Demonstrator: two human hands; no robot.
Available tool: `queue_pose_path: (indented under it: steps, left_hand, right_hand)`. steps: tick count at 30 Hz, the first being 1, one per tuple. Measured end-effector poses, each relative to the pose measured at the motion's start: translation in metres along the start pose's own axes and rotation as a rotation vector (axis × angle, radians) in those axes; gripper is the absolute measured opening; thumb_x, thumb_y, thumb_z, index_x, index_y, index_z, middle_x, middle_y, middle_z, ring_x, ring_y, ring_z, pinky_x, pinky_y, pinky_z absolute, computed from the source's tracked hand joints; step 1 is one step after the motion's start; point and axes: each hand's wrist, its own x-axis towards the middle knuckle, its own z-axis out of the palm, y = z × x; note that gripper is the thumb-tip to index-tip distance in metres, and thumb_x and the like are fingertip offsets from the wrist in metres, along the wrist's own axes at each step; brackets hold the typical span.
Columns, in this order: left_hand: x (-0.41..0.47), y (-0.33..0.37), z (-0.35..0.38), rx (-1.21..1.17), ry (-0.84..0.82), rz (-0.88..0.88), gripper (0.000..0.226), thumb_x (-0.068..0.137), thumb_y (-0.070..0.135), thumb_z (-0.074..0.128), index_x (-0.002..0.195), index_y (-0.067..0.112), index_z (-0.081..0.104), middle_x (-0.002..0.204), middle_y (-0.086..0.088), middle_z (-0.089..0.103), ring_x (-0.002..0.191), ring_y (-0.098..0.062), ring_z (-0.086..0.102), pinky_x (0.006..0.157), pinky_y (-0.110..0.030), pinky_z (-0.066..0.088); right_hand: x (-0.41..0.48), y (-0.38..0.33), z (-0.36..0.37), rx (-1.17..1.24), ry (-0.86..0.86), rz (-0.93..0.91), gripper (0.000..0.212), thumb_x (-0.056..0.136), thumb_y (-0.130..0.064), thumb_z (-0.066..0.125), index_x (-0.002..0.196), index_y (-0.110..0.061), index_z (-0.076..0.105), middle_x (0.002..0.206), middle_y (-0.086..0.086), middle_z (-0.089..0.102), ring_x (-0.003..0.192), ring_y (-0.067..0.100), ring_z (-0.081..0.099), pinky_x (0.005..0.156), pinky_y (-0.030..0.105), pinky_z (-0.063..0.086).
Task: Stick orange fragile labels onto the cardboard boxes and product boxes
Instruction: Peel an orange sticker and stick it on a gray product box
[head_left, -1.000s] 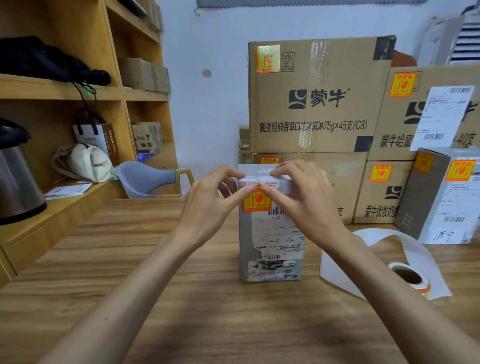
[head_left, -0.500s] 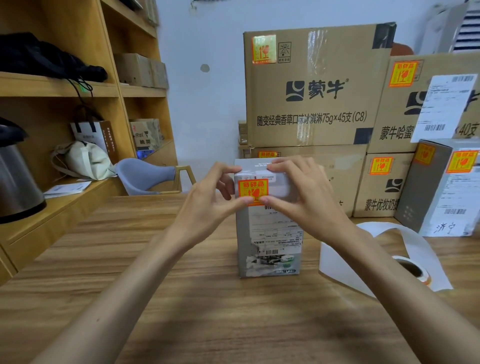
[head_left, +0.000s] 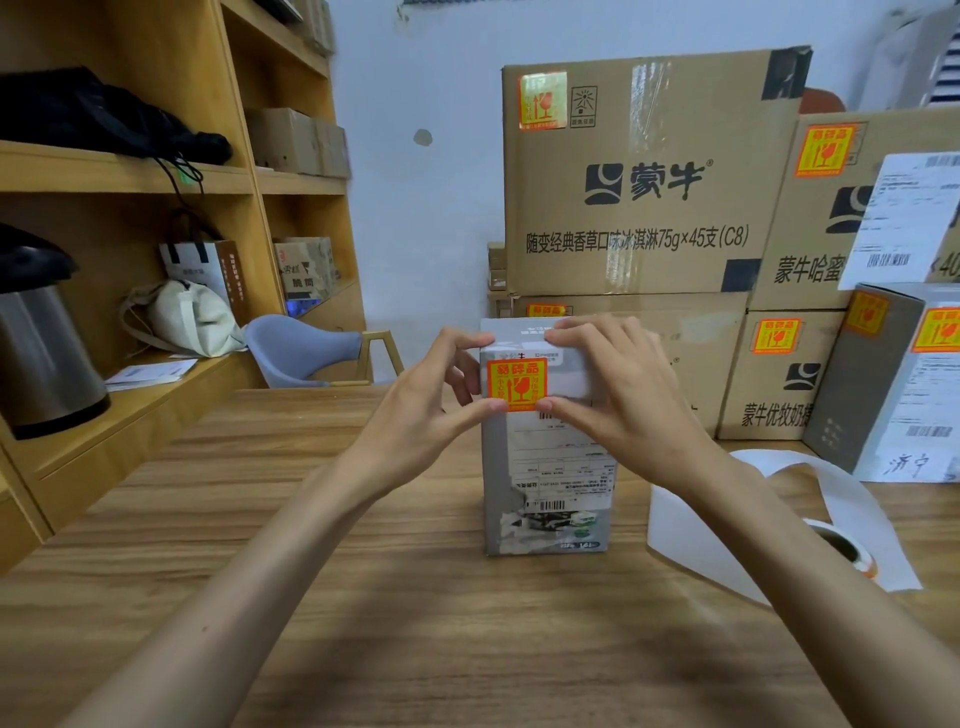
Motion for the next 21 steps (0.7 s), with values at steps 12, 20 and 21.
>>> queue_pose_path:
  steps: [12, 20, 21]
  left_hand:
    - [0.007, 0.009, 0.000, -0.050, 0.072, -0.031, 0.038, 0.090, 0.047, 0.064, 0.120, 0.025, 0.054, 0.088, 0.004, 0.068, 0.083, -0.012, 0.065, 0.058, -0.022, 0.052]
    - [0.001, 0.002, 0.000, 0.066, 0.013, 0.030, 0.062, 0.083, 0.037, 0.080, 0.133, 0.028, 0.044, 0.101, 0.003, 0.064, 0.089, -0.010, 0.062, 0.067, -0.016, 0.051]
    - [0.001, 0.003, 0.000, 0.062, 0.025, 0.025, 0.059, 0.084, 0.039, 0.078, 0.132, 0.026, 0.046, 0.099, 0.003, 0.064, 0.089, -0.010, 0.062, 0.066, -0.016, 0.051]
  right_hand:
    - [0.005, -0.006, 0.004, 0.061, 0.087, 0.064, 0.038, 0.092, -0.053, 0.055, 0.113, -0.022, 0.061, 0.117, -0.005, 0.060, 0.108, 0.016, 0.050, 0.086, 0.029, 0.029]
    - [0.001, -0.001, -0.003, -0.022, -0.031, -0.006, 0.057, 0.081, -0.054, 0.068, 0.127, -0.022, 0.054, 0.132, -0.004, 0.055, 0.119, 0.016, 0.046, 0.090, 0.024, 0.025]
    - [0.001, -0.001, -0.003, -0.002, -0.017, -0.002, 0.055, 0.083, -0.056, 0.067, 0.125, -0.022, 0.055, 0.130, -0.005, 0.055, 0.118, 0.016, 0.047, 0.089, 0.024, 0.026]
